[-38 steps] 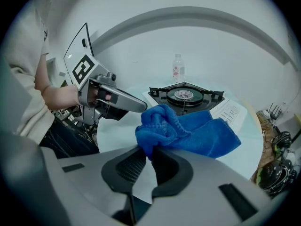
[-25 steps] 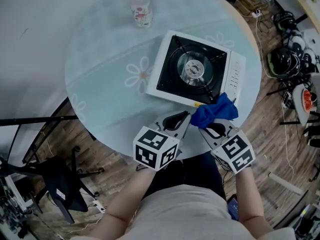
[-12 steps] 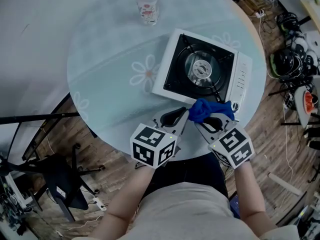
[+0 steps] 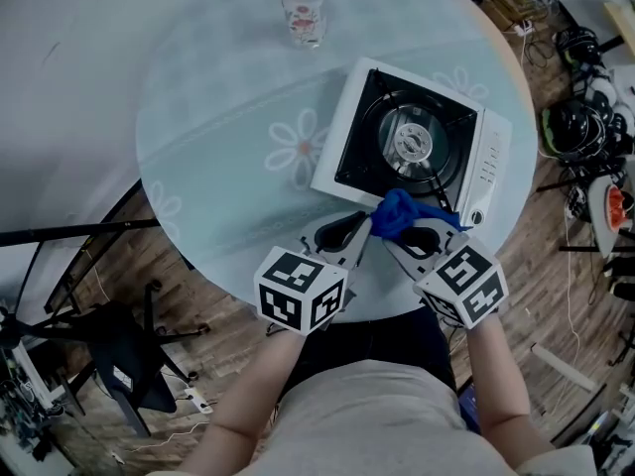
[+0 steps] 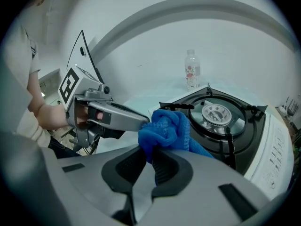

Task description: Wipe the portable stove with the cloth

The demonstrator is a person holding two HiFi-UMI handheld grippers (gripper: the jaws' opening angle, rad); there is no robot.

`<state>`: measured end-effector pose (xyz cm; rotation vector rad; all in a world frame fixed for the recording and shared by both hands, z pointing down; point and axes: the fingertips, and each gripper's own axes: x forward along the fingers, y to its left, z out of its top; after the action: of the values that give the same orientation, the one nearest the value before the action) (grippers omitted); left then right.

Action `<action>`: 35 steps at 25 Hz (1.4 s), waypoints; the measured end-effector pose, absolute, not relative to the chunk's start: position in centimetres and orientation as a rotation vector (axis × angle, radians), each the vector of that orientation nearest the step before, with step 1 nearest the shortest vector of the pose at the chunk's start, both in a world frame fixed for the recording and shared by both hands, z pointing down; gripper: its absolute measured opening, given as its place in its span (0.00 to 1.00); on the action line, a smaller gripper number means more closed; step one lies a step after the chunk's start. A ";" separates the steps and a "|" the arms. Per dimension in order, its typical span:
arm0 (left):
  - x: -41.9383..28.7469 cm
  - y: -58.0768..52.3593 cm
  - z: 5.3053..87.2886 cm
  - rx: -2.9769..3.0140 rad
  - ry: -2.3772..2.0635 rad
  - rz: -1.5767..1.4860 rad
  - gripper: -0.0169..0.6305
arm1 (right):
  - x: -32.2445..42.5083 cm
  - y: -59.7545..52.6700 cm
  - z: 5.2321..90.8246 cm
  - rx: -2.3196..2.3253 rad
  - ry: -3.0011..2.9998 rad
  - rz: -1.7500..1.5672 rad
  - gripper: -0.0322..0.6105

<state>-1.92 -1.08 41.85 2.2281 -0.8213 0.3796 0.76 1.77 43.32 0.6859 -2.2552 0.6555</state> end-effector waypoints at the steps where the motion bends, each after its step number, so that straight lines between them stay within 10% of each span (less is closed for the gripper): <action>1: -2.0 -1.2 41.8 2.224 -0.824 0.375 0.09 | 0.6 1.7 43.3 0.681 -2.256 0.659 0.13; 35: -8.5 -3.1 42.4 2.116 -0.963 0.295 0.09 | -5.5 -0.4 43.6 0.523 -2.287 0.652 0.13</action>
<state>-8.48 -3.07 42.42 2.1157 -0.9625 0.2946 -5.52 -0.45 43.60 0.5226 -2.2870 0.6523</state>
